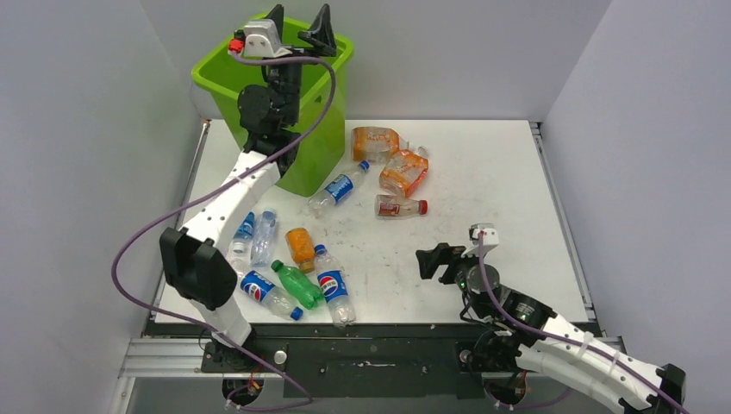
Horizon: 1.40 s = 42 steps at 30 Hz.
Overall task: Put the plastic bottles in the bin
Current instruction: Place the plastic bottle in the trash bin, then pick up the plastic bottle from the corner of the board.
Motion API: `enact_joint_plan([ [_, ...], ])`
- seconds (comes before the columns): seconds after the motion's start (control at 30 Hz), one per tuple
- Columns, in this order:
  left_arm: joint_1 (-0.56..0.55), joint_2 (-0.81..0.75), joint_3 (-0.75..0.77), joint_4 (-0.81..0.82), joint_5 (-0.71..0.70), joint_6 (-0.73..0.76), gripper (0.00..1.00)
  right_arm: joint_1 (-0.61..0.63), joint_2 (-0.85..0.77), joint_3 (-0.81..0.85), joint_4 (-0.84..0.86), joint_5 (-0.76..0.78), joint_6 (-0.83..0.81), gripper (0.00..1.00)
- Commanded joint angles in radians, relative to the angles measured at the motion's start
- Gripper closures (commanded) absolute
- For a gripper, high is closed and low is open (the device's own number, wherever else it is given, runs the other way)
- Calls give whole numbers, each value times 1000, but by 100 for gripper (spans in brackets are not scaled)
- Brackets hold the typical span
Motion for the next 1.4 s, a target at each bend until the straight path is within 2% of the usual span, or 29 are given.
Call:
enact_joint_plan([
  [0.0, -77, -158, -58, 59, -27, 100, 4, -7, -50, 67, -79, 24, 87, 10],
  [0.2, -266, -383, -267, 13, -44, 151, 4, -6, -89, 68, -120, 17, 160, 10],
  [0.4, -451, -584, -494, -201, -152, 126, 4, -7, -72, 113, -114, -24, 102, 10],
  [0.5, -484, -664, -569, -407, -254, 23, 4, -6, -54, 144, -164, 7, 116, 10],
  [0.57, -485, -705, -579, -607, -299, -83, 4, -7, -53, 153, -178, 19, 87, 10],
  [0.67, -485, -743, -557, -924, -296, -168, 4, -6, -78, 152, -148, -36, -25, 10],
  [0.73, -485, -782, -584, -1038, -269, -189, 4, -6, -80, 139, -118, -67, -54, 10],
  [0.8, -483, -843, -663, -1045, -232, -171, 4, -7, -40, 130, -96, -93, -58, 10],
  [0.9, -479, -958, -847, -943, -180, -140, 4, -6, 88, 128, -51, -127, -57, 10],
  [1.03, -477, -1086, -1023, -831, -133, -143, 4, -6, 284, 107, 121, -213, -77, 10],
  [1.17, -477, -1175, -1117, -829, -231, -139, 4, 16, 531, 172, 314, -406, -67, 8],
  [1.23, -478, -1226, -1156, -846, -281, -137, 4, 59, 674, 220, 368, -453, -45, 8],
  [1.37, -485, -1329, -1212, -827, -371, -141, 4, 135, 858, 307, 465, -520, 4, 10],
])
